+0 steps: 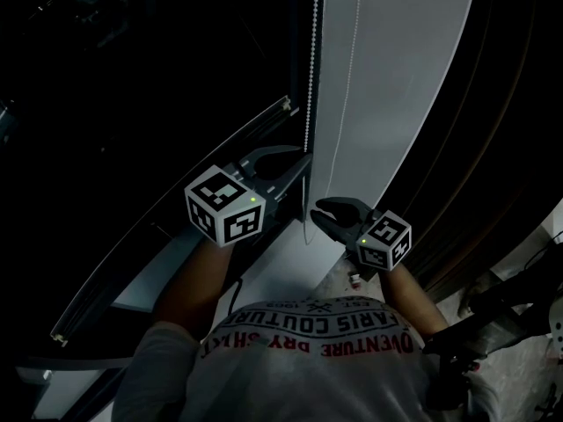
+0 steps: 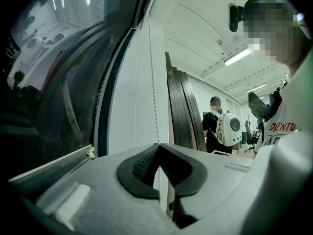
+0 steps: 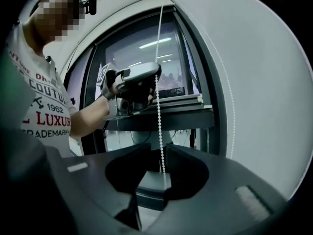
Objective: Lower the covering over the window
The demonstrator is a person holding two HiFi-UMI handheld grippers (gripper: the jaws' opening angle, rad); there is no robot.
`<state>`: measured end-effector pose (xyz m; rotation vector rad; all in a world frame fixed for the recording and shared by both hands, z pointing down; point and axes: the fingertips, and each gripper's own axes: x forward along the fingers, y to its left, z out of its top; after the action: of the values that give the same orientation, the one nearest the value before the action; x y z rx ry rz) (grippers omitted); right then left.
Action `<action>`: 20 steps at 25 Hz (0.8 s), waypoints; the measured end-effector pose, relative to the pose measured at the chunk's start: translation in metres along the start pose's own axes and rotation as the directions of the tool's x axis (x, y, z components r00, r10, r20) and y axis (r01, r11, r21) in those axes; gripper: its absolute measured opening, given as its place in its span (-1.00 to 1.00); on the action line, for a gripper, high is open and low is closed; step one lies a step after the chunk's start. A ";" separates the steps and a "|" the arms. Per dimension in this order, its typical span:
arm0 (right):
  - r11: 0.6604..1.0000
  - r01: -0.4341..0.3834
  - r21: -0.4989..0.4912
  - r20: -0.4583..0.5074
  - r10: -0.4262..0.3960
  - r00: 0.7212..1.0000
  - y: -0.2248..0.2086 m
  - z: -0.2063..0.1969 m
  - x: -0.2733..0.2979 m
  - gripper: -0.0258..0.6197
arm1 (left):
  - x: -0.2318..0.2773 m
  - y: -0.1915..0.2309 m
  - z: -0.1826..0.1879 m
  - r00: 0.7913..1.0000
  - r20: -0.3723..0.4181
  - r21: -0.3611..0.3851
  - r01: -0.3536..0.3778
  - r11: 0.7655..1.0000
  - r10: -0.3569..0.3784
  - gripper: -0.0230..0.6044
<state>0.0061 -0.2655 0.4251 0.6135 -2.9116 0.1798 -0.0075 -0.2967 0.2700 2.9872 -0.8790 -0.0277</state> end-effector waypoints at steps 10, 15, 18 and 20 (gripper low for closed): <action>1.000 0.006 0.016 0.138 -0.008 0.990 -0.004 0.064 -0.022 -0.64 | 0.000 0.000 -0.073 0.990 -0.136 -0.024 -0.048 0.999 0.044 -0.90; 1.000 0.006 0.015 0.151 -0.009 0.989 -0.001 0.074 -0.021 -0.64 | -0.002 -0.004 -0.093 0.986 -0.159 -0.033 -0.053 0.998 0.048 -0.90; 1.000 0.001 0.015 0.153 -0.004 0.988 0.000 0.079 -0.019 -0.64 | 0.000 -0.010 -0.113 0.980 -0.193 -0.036 -0.050 0.998 0.042 -0.90; 1.000 -0.001 0.013 0.158 -0.001 0.987 0.002 0.084 -0.017 -0.64 | 0.001 -0.015 -0.128 0.975 -0.221 -0.037 -0.047 0.998 0.038 -0.90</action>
<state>0.0097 -0.2697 0.3392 0.6579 -3.0646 0.1567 0.0043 -0.2818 0.3973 2.8592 -0.9026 0.2765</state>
